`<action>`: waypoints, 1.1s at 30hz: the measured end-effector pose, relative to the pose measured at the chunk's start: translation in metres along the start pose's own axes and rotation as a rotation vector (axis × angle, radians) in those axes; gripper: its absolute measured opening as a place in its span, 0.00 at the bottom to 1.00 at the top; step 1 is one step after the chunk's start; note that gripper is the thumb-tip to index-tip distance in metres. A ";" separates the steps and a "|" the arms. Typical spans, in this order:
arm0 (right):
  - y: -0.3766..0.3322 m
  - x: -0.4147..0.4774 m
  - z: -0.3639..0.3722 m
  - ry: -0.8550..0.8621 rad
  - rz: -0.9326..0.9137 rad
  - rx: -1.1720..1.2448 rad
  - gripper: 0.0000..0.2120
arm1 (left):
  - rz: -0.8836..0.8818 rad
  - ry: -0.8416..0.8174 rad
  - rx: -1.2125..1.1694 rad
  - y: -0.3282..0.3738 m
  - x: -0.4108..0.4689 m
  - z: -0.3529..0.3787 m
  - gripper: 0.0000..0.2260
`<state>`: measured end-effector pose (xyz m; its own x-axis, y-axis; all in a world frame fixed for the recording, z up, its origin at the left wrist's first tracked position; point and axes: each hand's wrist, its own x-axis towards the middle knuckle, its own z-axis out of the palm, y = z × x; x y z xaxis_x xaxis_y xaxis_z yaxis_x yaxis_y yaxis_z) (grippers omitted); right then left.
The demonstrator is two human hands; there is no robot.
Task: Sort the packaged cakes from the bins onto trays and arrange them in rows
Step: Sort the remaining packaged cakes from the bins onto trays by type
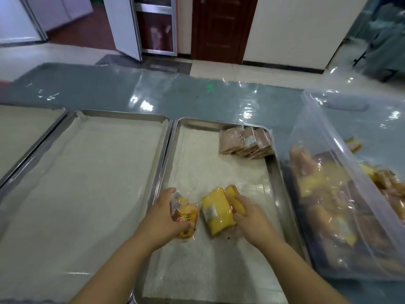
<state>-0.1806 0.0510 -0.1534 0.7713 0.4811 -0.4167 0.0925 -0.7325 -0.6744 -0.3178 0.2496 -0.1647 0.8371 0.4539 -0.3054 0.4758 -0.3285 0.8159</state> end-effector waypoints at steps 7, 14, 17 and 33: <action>0.001 0.009 -0.002 0.009 0.105 -0.082 0.39 | -0.025 0.038 0.036 0.004 0.012 0.009 0.44; -0.028 0.011 -0.009 0.176 -0.072 0.006 0.14 | -0.042 0.126 -0.132 0.004 0.012 -0.011 0.33; -0.054 0.017 -0.007 0.255 -0.126 0.168 0.13 | -0.033 0.184 -0.204 0.003 0.014 -0.040 0.32; -0.247 0.189 0.121 0.289 -0.099 0.077 0.19 | -0.076 0.339 -0.312 -0.079 0.131 -0.216 0.29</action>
<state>-0.1335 0.3811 -0.1395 0.9089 0.3833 -0.1641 0.1363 -0.6452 -0.7518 -0.3041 0.5132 -0.1627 0.6429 0.7290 -0.2349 0.3850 -0.0425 0.9219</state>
